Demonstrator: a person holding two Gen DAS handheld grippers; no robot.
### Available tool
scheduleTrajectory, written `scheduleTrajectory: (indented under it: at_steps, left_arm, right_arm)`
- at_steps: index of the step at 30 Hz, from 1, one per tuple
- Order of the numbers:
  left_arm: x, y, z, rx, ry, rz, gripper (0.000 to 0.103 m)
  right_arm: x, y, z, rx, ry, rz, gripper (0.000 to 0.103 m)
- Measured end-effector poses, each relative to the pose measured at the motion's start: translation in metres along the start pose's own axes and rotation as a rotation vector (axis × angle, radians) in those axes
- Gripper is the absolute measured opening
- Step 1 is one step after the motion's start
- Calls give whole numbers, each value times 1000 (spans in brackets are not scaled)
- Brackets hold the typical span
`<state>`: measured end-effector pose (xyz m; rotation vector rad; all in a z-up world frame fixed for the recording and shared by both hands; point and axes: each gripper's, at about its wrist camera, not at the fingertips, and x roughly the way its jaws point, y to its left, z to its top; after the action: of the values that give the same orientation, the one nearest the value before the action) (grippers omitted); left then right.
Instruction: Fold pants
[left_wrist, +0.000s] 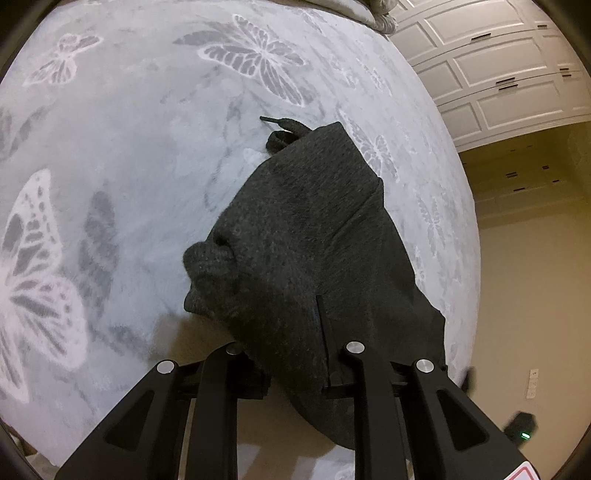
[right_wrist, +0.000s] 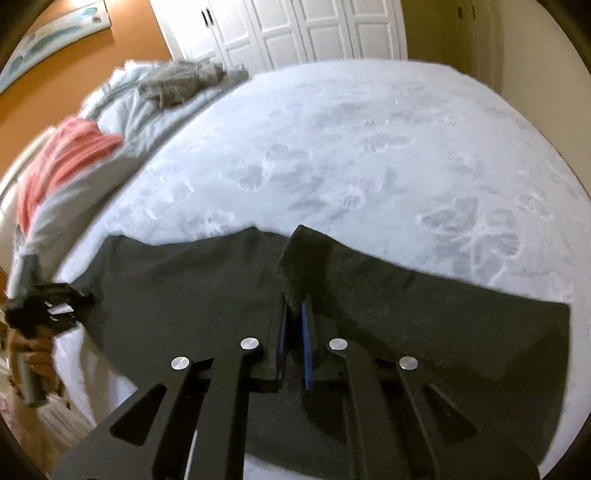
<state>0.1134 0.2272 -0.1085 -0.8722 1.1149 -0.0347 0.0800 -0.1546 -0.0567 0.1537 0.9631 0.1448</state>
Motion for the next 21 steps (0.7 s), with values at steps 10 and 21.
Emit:
scheduleTrajectory:
  at_steps: [10, 21]
  left_arm:
    - [-1, -4, -2, 3, -14, 15, 17]
    - [-2, -26, -10, 103, -85, 107, 17]
  right_arm:
    - [7, 27, -29, -195, 22, -125, 74]
    - [30, 33, -27, -203, 98, -115, 16]
